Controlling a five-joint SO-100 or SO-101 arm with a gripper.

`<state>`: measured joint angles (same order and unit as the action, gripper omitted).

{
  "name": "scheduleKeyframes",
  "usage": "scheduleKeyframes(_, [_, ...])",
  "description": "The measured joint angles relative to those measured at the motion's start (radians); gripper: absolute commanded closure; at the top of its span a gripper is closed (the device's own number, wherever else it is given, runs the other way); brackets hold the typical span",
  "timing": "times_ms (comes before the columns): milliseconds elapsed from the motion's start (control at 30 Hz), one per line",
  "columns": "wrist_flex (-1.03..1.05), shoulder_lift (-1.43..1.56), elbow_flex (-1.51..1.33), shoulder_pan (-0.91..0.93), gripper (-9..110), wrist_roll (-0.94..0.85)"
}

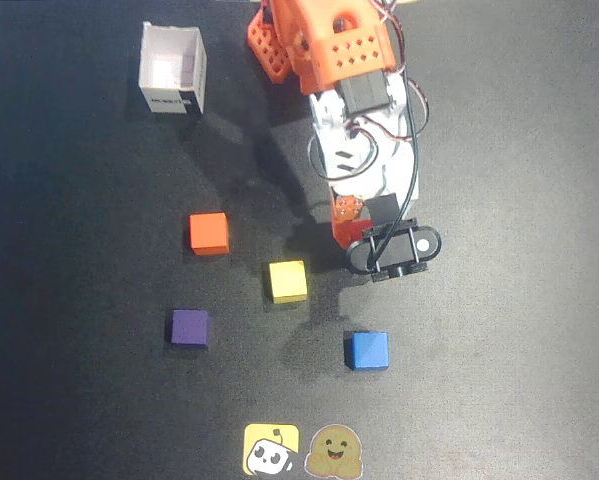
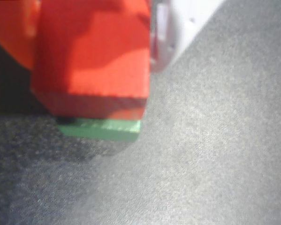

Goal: Put the red cube on top of the green cube.

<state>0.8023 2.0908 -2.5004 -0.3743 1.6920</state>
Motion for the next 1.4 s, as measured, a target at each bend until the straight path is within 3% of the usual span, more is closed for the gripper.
scheduleKeyframes(200, [0.0,0.003,0.0,0.0,80,0.003])
scheduleKeyframes(1133, [0.057,0.13,0.031,0.0,81,0.049])
scheduleKeyframes(1400, [0.127,0.295,0.044,0.063,101,0.005])
